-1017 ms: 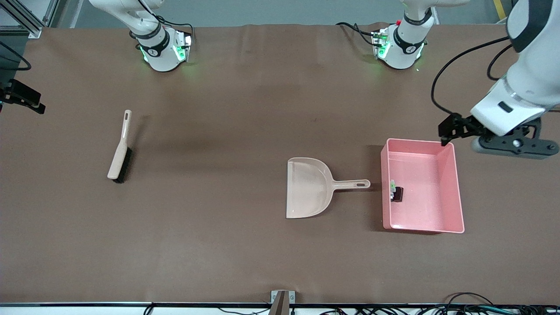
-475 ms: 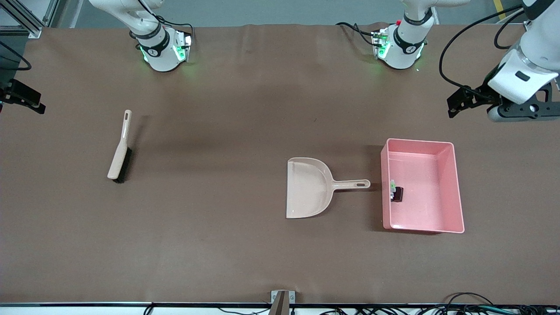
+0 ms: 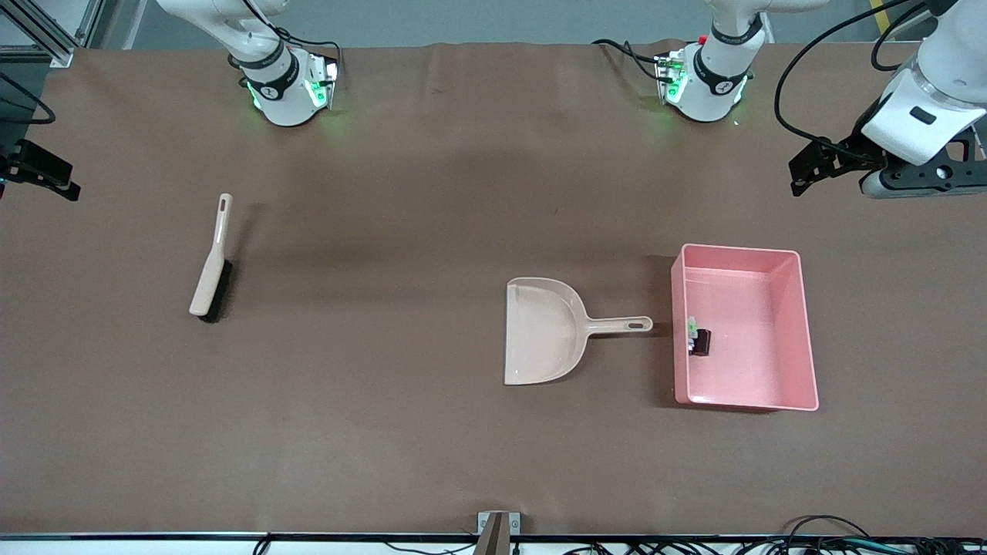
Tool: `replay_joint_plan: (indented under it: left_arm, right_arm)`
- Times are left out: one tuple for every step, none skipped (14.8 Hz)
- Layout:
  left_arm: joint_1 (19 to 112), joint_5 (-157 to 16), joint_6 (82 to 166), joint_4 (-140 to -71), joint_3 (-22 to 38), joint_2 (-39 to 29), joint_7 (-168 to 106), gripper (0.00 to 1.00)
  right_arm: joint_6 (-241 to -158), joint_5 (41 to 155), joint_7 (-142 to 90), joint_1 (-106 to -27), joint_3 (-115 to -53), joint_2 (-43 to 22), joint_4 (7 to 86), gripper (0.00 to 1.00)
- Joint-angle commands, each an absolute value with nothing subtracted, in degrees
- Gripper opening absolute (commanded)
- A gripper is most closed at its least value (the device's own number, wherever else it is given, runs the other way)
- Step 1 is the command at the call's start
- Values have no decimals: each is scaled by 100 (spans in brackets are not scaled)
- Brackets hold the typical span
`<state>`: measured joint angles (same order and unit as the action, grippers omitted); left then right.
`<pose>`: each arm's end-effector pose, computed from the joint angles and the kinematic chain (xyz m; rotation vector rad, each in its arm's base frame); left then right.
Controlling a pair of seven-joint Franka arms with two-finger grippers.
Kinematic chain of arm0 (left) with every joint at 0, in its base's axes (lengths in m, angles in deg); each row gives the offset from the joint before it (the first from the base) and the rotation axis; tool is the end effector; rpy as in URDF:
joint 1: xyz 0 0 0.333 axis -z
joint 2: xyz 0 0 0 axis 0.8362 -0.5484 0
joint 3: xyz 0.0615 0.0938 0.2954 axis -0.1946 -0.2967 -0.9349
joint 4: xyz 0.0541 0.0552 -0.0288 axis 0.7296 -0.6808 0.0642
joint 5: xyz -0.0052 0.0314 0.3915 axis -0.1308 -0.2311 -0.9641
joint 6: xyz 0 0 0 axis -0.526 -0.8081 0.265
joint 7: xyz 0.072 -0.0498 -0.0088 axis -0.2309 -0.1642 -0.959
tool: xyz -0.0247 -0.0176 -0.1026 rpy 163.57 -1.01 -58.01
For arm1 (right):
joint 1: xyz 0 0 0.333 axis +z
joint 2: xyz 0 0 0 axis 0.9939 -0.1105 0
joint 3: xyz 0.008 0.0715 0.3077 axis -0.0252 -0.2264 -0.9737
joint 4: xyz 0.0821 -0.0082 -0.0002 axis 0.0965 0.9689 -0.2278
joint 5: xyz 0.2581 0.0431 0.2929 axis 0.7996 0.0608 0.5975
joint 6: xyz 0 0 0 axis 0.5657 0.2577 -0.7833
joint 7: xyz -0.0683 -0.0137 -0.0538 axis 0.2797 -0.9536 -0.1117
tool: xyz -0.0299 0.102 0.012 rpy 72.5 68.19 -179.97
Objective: Clean e-waste and dump in bin
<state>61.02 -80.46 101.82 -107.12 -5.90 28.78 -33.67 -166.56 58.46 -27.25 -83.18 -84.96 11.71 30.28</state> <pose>0.5105 -0.0800 0.6103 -3.1163 -0.0145 -0.0411 0.5466 -0.0425 0.6617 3.0948 -0.0100 -0.0454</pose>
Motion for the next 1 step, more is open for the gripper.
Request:
replay_joint_plan:
  left_arm:
    - [6167, -8066, 9947, -10623, -656, 2966, -3465, 100]
  right_arm:
    - [-16633, 5894, -2823, -8304, -8497, 1176, 2991, 100]
